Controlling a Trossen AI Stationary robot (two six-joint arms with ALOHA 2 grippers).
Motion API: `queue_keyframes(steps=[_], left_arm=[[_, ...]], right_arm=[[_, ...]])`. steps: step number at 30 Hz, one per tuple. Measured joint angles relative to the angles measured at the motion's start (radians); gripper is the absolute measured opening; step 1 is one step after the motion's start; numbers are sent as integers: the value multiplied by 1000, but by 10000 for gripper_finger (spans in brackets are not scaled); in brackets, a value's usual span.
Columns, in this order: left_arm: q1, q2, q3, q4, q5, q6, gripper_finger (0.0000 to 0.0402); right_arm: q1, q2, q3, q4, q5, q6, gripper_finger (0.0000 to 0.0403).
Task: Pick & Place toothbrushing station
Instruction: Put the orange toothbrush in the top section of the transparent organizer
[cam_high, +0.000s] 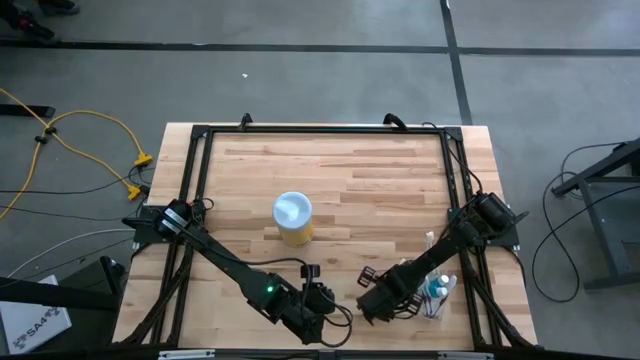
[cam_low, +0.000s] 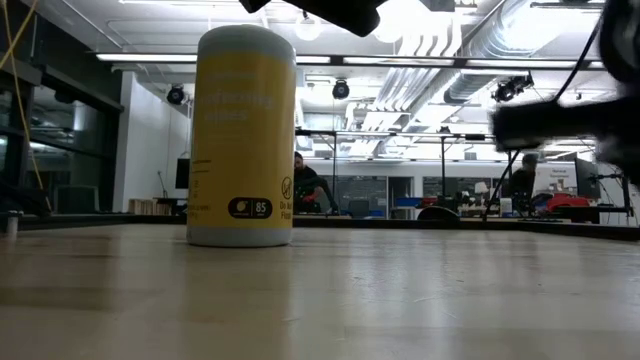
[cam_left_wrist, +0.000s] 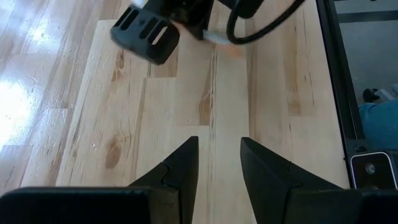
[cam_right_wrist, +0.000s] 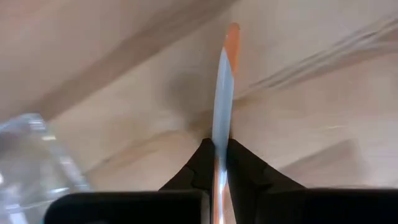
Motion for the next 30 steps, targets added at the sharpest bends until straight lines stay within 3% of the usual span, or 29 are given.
queue_keyframes(steps=[6,30], left_arm=[[3,0,0,0,0,0,112],[3,0,0,0,0,-4,112]], right_arm=[[-13,0,56,17,8,-53,15],[-72,-2,60,149,49,-213,14]])
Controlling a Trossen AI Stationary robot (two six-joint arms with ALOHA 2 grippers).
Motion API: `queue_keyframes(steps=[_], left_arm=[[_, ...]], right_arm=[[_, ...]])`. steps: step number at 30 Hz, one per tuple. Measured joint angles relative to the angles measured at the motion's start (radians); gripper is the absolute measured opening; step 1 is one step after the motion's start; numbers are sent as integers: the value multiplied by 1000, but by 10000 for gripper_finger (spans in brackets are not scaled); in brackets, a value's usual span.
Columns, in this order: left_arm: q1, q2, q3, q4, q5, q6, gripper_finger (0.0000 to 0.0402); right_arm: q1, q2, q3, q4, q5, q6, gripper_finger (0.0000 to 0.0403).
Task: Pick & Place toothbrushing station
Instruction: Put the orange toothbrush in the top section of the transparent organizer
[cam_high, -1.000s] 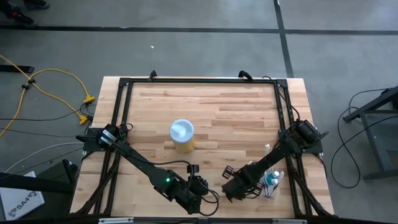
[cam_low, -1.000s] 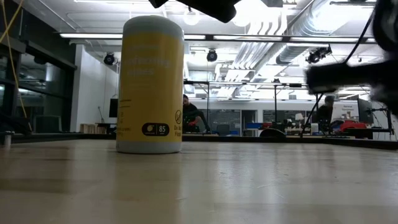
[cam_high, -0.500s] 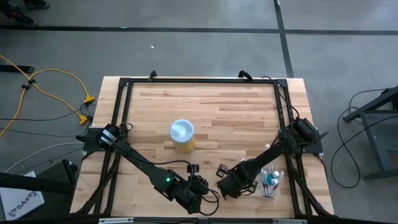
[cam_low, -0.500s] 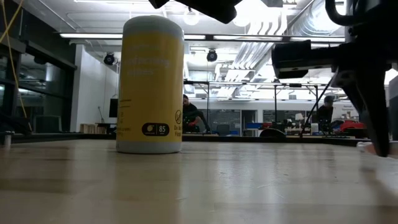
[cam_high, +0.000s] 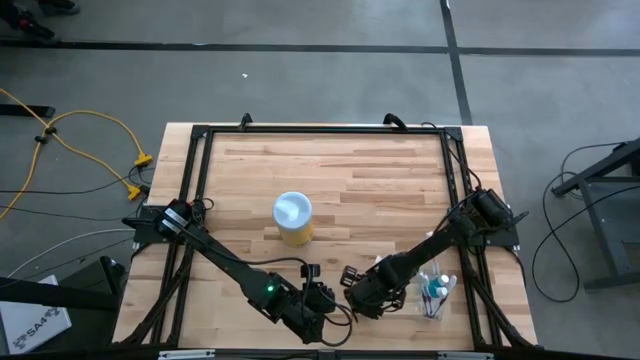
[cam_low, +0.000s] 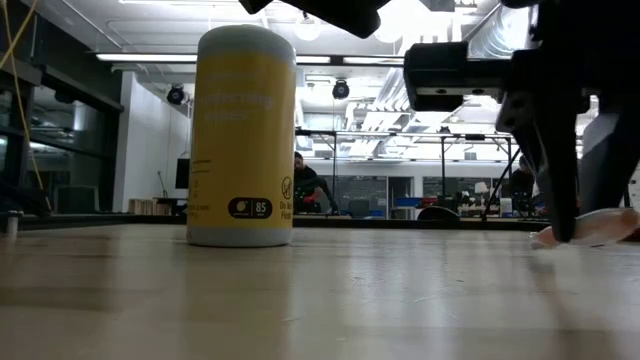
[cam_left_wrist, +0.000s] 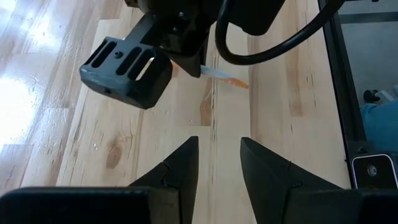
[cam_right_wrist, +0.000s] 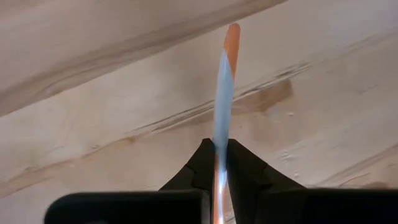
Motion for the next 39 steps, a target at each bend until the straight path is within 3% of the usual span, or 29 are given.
queue_keyframes(steps=[7,12,24,33,39], left_arm=[[0,0,0,0,0,0,112],[0,0,0,0,0,0,112],[0,0,0,0,-2,0,112],[0,0,0,-3,-88,-31,112],[0,0,0,-4,-79,-37,112]], right_arm=[[5,0,0,23,7,49,13],[37,-1,0,4,118,60,13],[113,-2,2,-43,228,124,13],[162,-2,99,-132,335,136,13],[191,-2,164,-180,397,135,13]])
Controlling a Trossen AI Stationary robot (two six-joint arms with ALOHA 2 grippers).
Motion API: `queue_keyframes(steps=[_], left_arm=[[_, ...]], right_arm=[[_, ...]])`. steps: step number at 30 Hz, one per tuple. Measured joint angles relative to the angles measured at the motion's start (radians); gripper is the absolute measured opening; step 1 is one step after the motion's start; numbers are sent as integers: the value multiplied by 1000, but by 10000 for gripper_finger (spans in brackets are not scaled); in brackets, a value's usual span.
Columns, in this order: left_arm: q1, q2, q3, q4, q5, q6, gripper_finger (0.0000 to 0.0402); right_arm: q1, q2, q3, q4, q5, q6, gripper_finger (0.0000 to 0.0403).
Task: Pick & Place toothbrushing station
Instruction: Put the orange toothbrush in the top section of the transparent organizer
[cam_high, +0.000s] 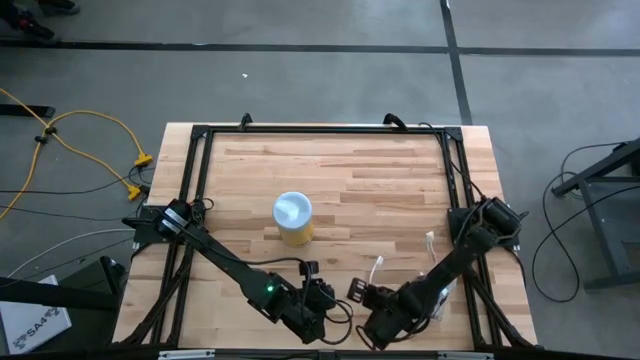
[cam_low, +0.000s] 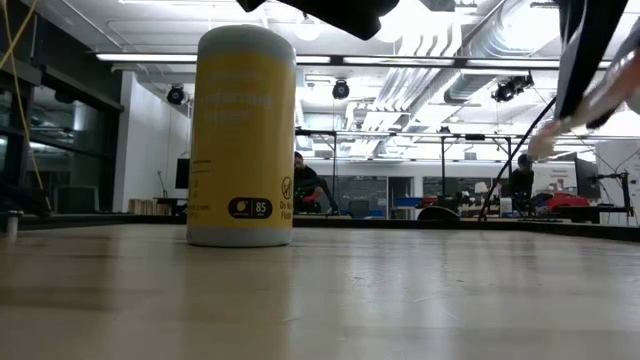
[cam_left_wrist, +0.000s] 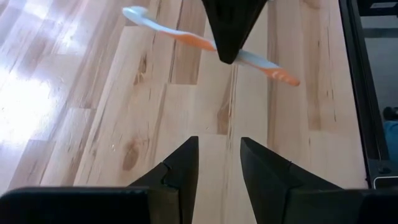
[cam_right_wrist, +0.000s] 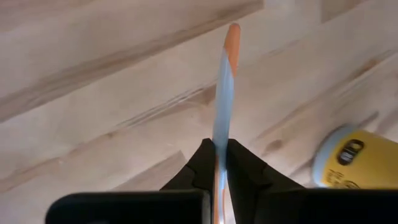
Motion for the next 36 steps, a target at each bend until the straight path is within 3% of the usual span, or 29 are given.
queue_keyframes(steps=[8,24,29,36], left_arm=[[-1,-11,0,0,-2,-27,112],[2,-13,0,112,-7,-73,112],[2,-31,0,139,-65,-70,112],[4,-85,0,226,-81,-14,112]], right_arm=[[49,0,11,-16,120,-2,13],[161,0,11,-6,504,-57,13],[204,0,11,19,565,-58,13],[275,0,10,122,683,-198,13]])
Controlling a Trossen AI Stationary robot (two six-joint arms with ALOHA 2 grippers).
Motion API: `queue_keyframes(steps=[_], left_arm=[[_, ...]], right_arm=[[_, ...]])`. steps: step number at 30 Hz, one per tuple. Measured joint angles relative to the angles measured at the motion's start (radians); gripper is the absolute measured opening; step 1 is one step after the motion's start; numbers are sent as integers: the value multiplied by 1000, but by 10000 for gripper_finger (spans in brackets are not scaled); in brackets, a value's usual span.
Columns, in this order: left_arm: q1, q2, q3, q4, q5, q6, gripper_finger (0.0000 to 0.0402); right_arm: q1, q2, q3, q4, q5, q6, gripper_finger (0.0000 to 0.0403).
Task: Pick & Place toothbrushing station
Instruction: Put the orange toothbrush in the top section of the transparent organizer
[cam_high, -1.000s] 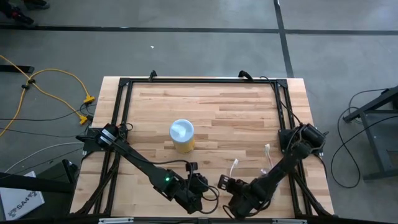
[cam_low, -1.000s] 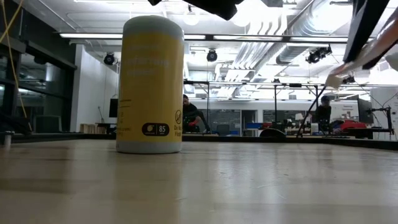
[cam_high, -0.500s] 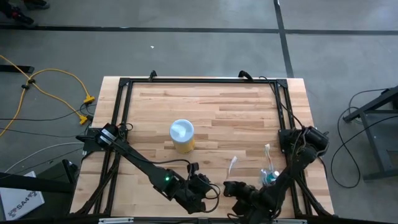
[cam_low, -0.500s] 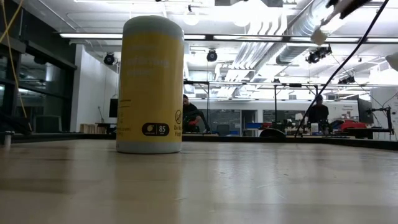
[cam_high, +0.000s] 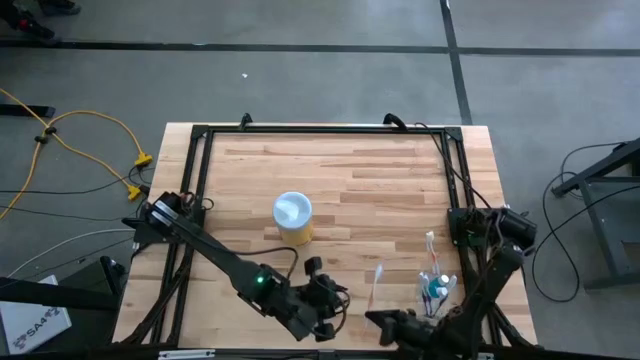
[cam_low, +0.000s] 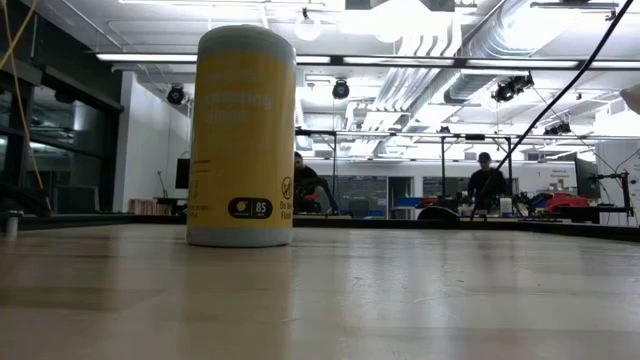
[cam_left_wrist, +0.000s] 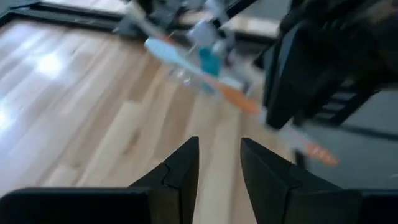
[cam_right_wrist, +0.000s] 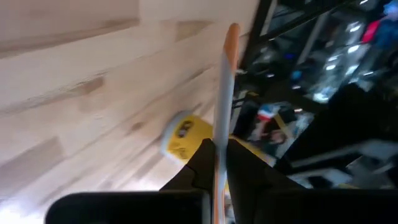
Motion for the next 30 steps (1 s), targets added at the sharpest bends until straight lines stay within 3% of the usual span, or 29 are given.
queue_keyframes(steps=[12,17,25,30], left_arm=[[60,-18,1,246,340,3,112],[69,-18,1,290,414,14,112],[95,-18,1,329,519,37,112],[123,-18,1,298,530,37,112]], right_arm=[[35,0,0,136,193,-226,13],[58,0,0,140,263,-268,13],[79,0,0,176,263,-275,13],[78,0,0,198,263,-277,13]])
